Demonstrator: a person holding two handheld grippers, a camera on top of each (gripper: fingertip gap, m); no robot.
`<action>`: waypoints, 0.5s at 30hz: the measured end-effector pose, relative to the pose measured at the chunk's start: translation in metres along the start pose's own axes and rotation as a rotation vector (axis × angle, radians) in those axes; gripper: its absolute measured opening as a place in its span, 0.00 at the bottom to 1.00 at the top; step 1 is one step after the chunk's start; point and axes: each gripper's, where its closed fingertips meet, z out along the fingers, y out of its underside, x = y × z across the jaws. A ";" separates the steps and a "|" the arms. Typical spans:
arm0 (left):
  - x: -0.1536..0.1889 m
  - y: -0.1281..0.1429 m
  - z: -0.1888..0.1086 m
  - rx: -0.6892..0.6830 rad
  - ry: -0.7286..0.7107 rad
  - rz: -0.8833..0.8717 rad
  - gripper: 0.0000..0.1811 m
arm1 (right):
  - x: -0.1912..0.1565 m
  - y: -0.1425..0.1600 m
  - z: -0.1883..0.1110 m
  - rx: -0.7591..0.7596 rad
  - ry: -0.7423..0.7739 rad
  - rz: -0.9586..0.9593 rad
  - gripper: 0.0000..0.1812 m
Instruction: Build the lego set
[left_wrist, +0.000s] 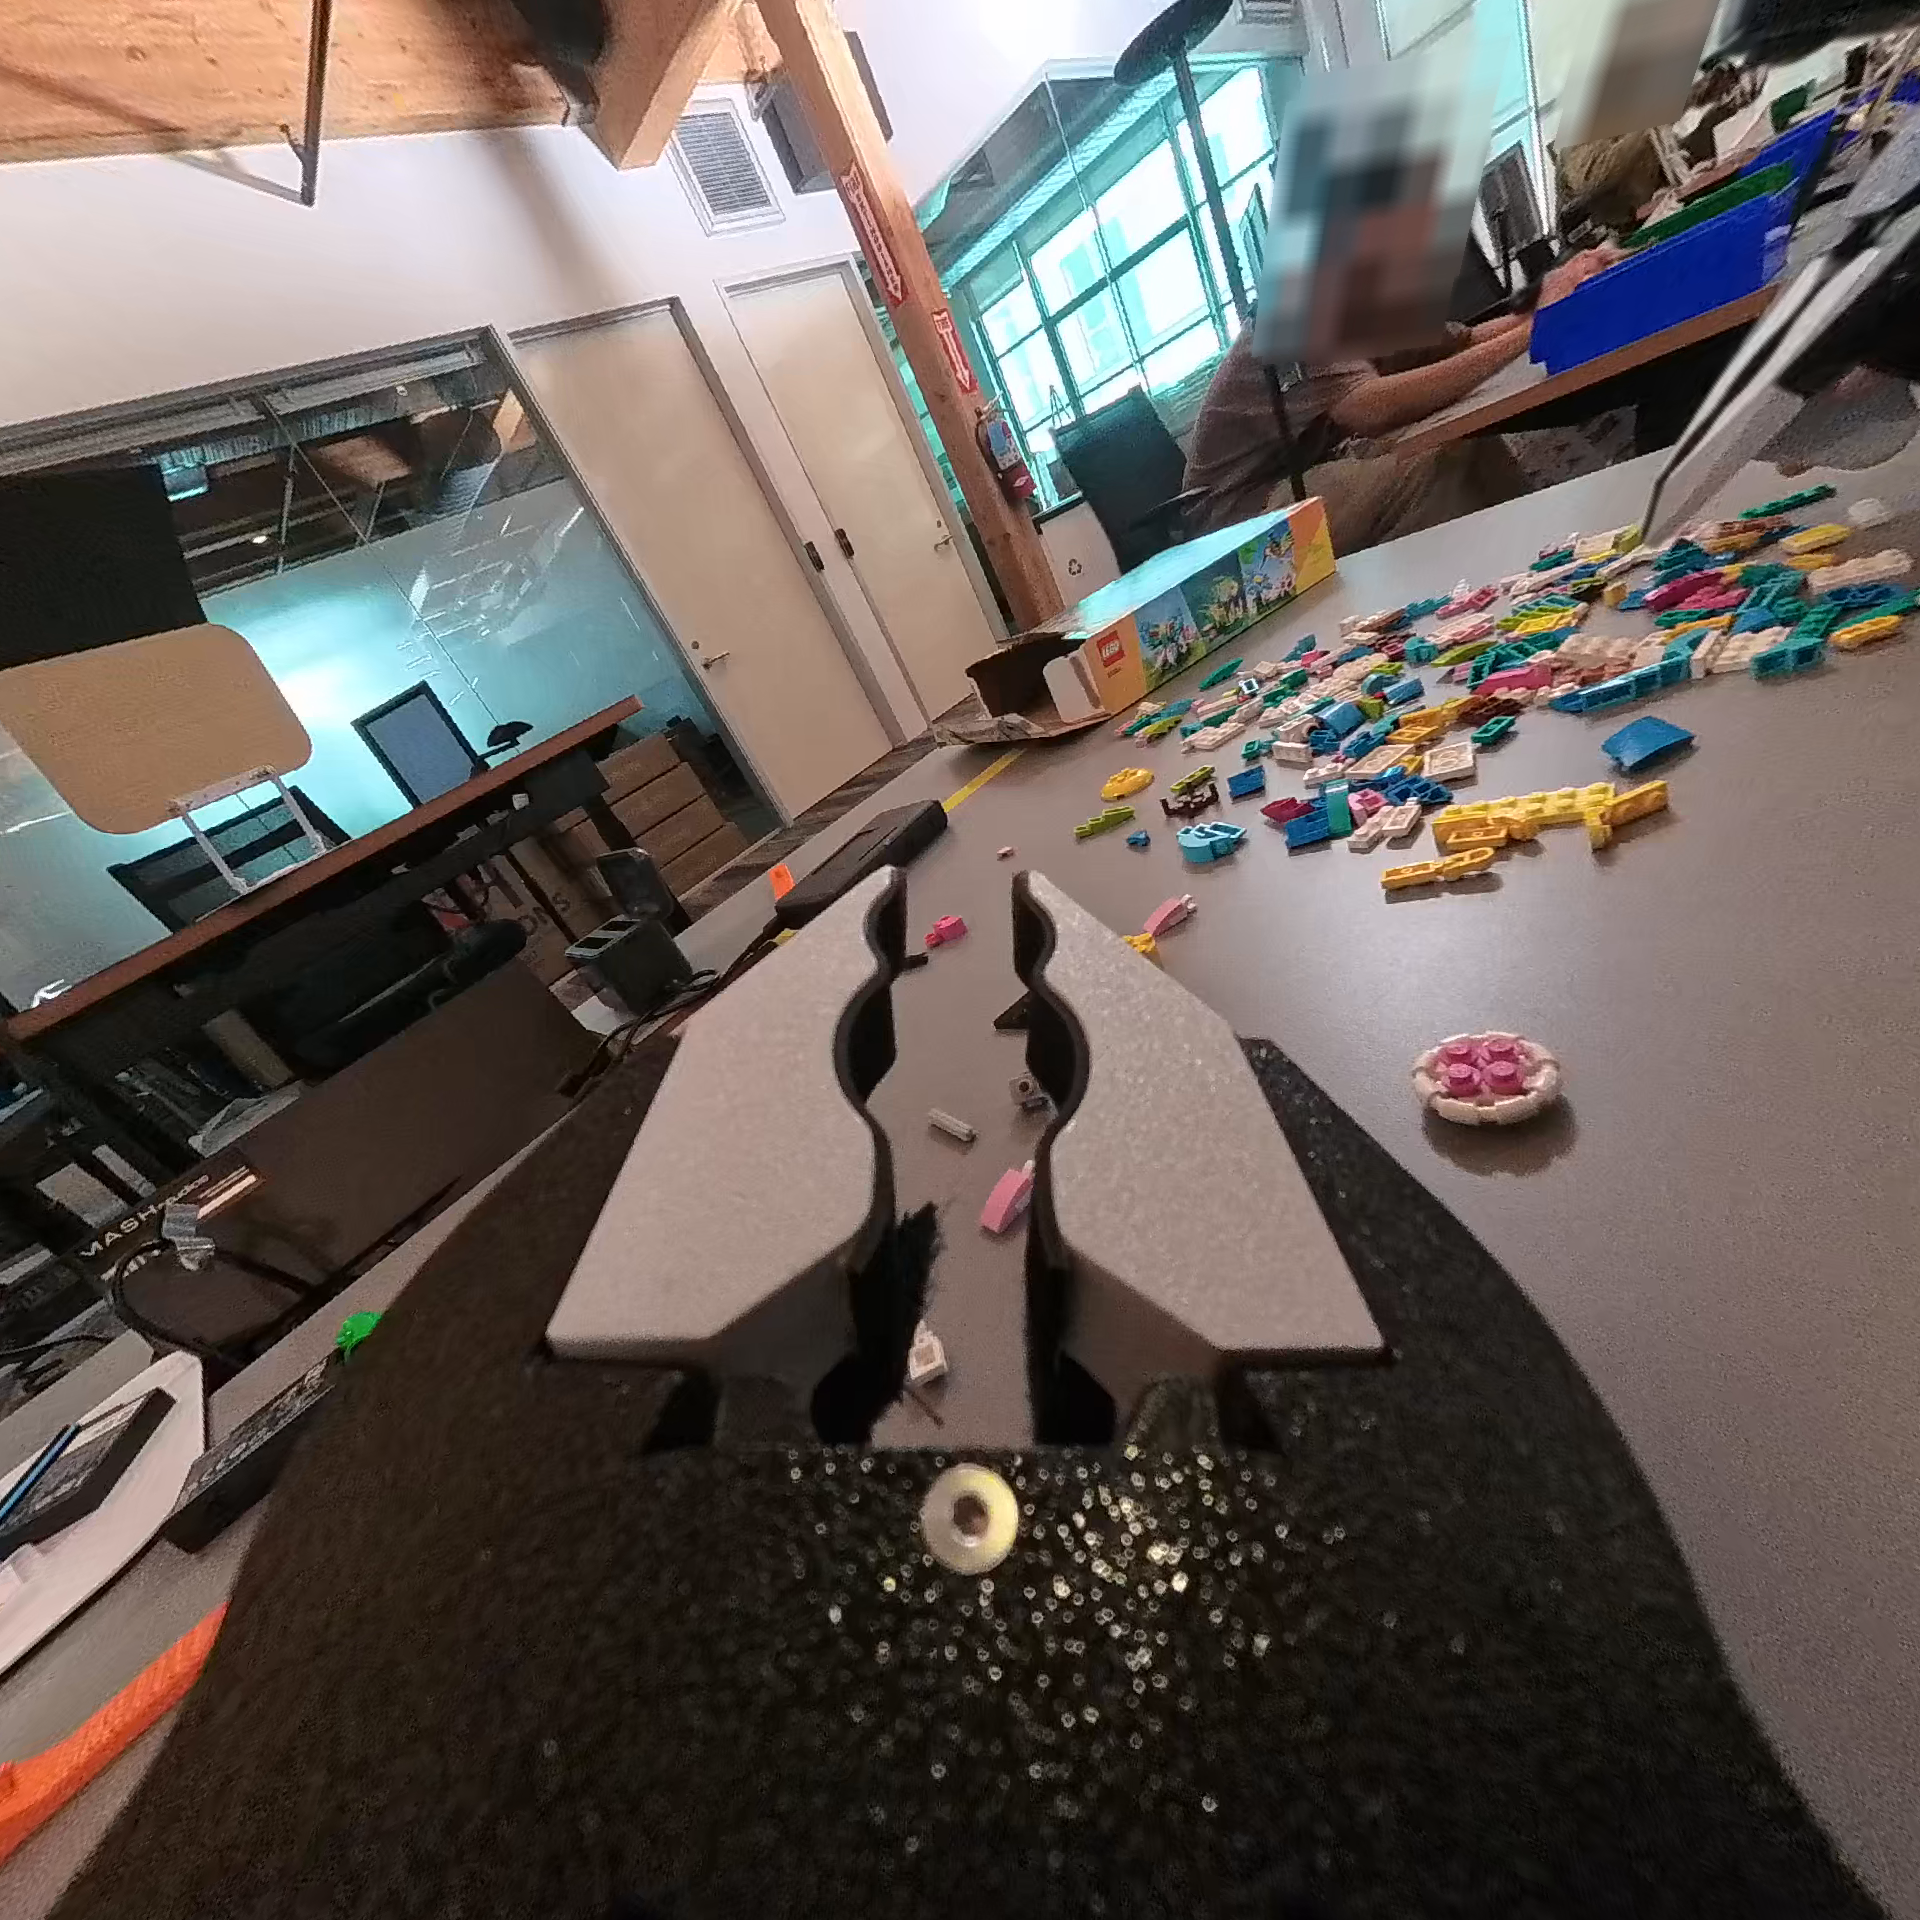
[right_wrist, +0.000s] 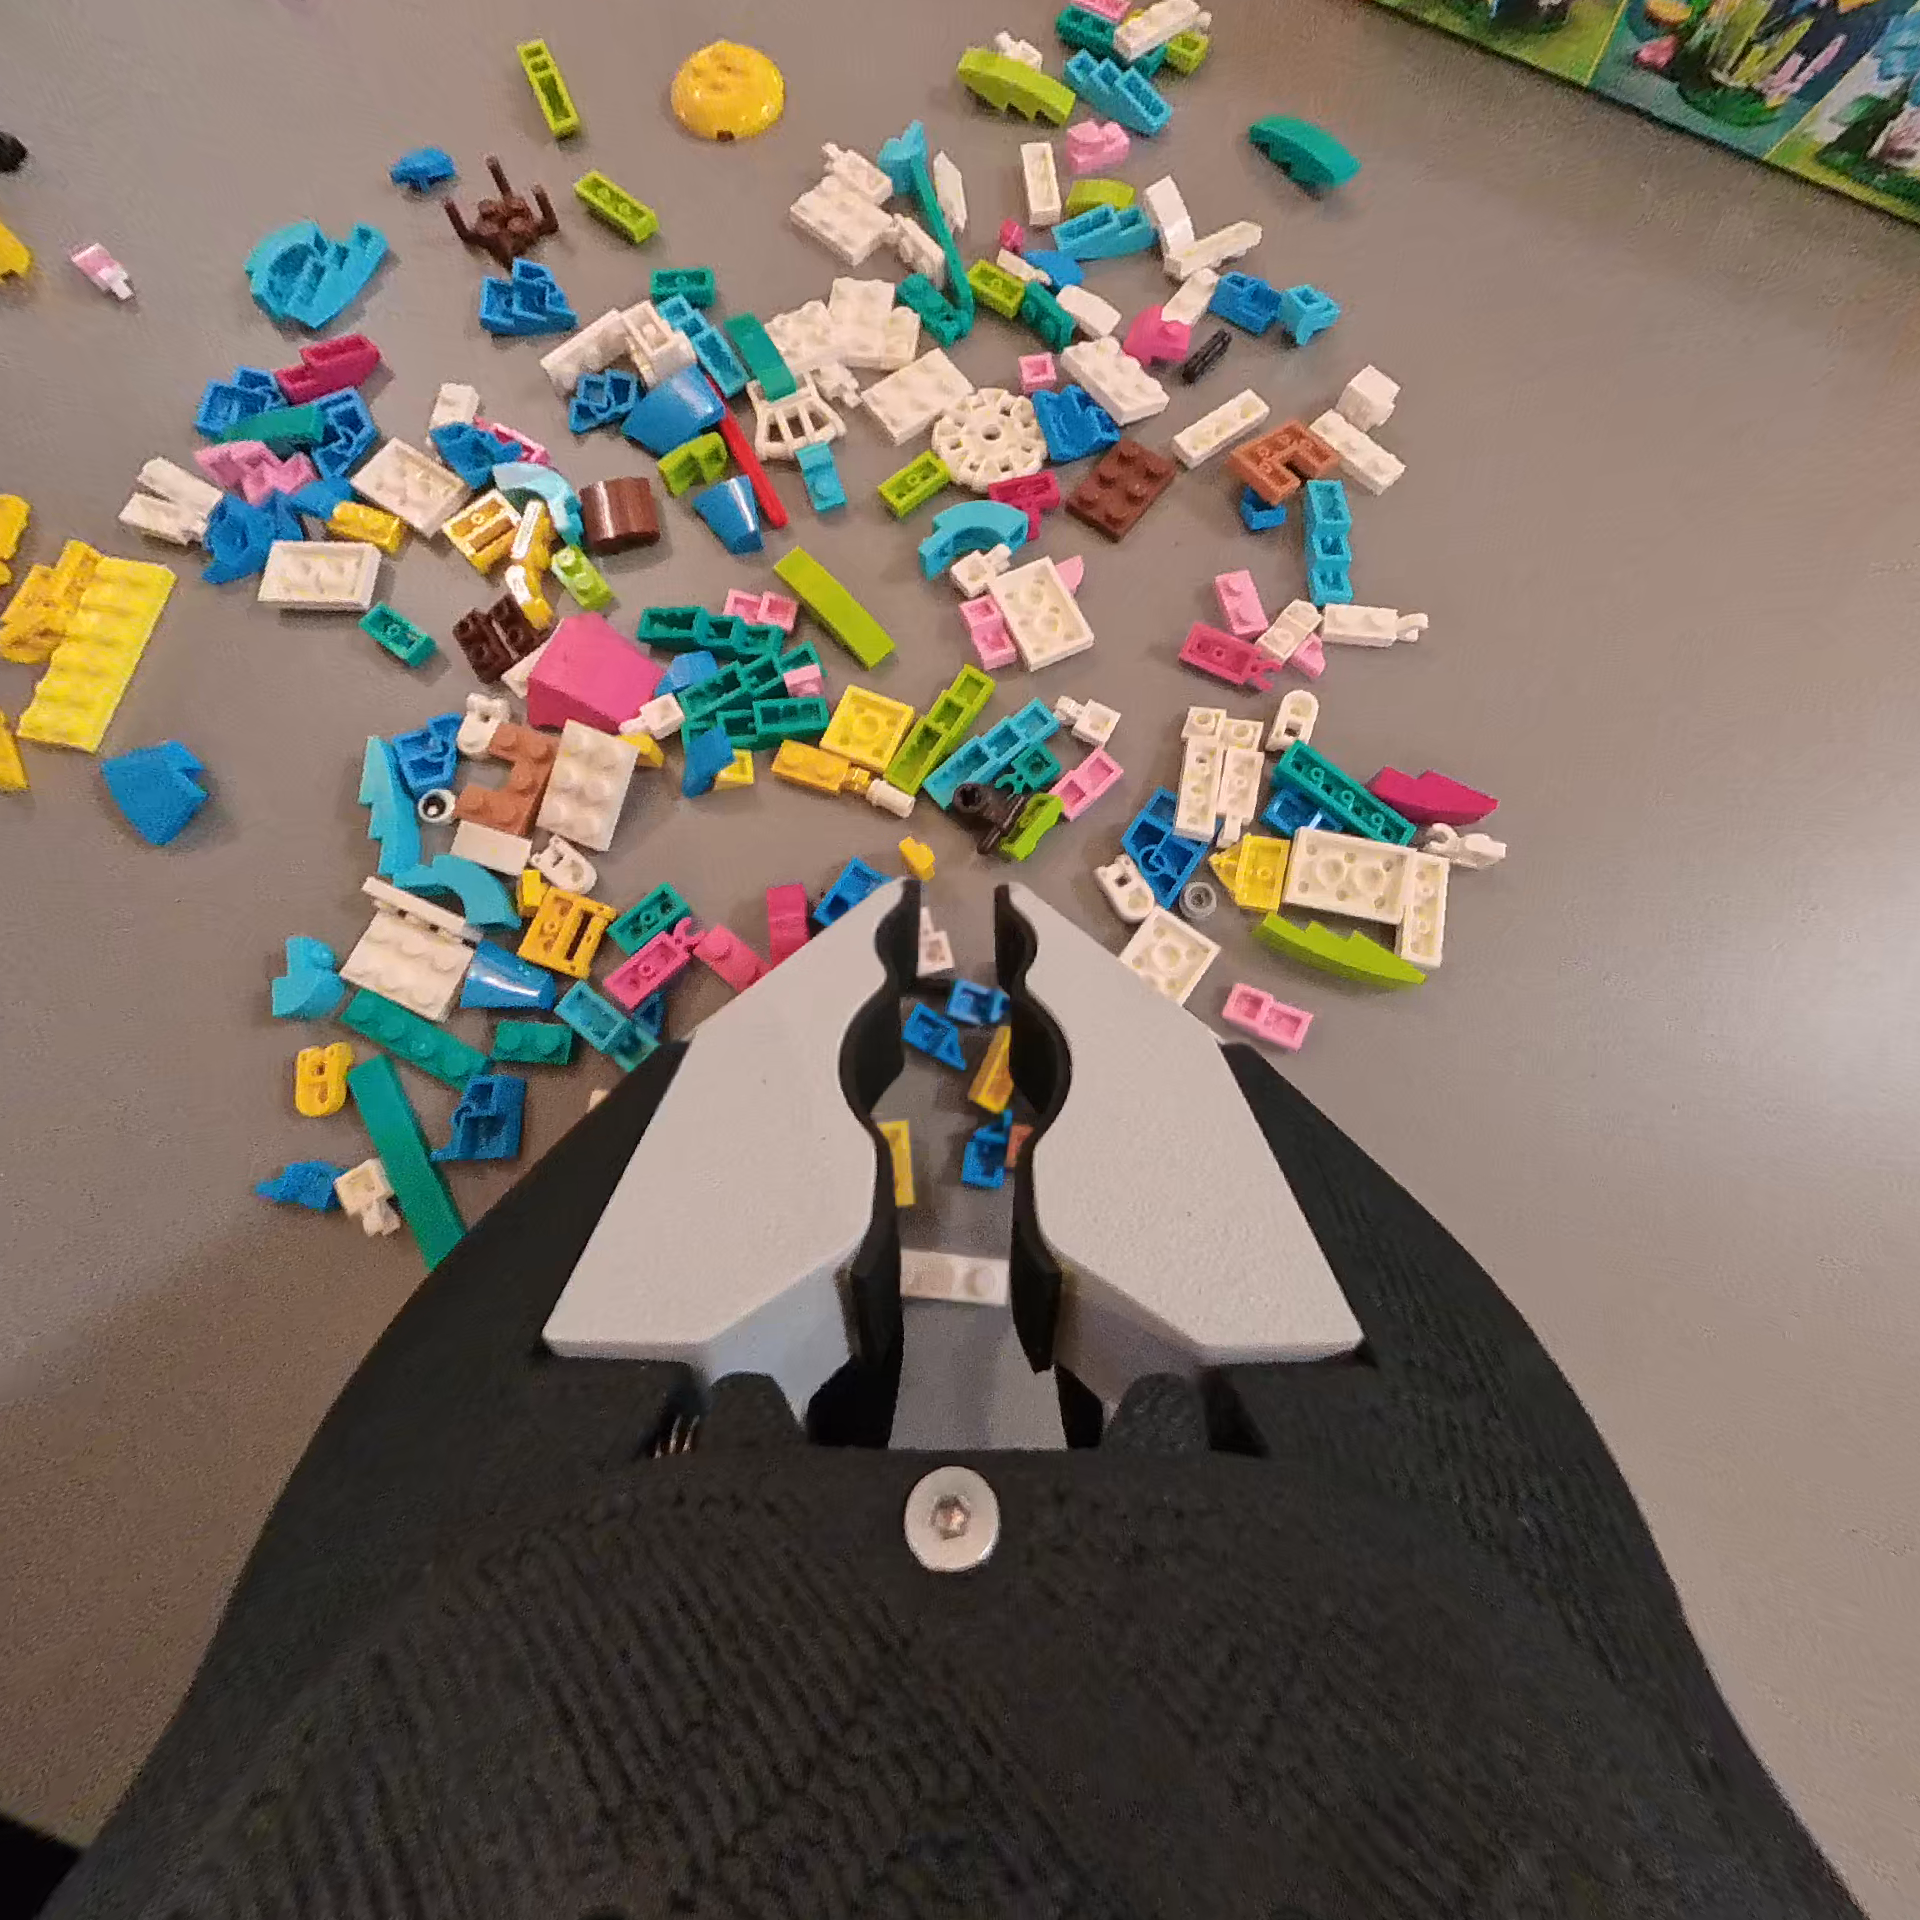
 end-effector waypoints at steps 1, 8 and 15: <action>0.000 0.000 0.000 -0.001 0.001 0.002 0.10 | 0.001 0.000 0.001 0.000 -0.001 0.004 0.07; 0.004 0.001 0.001 -0.006 0.016 0.017 0.09 | -0.003 0.011 0.004 -0.048 -0.038 0.006 0.06; 0.003 0.001 0.001 -0.010 0.004 0.024 0.07 | -0.005 0.013 0.002 -0.060 -0.053 -0.025 0.05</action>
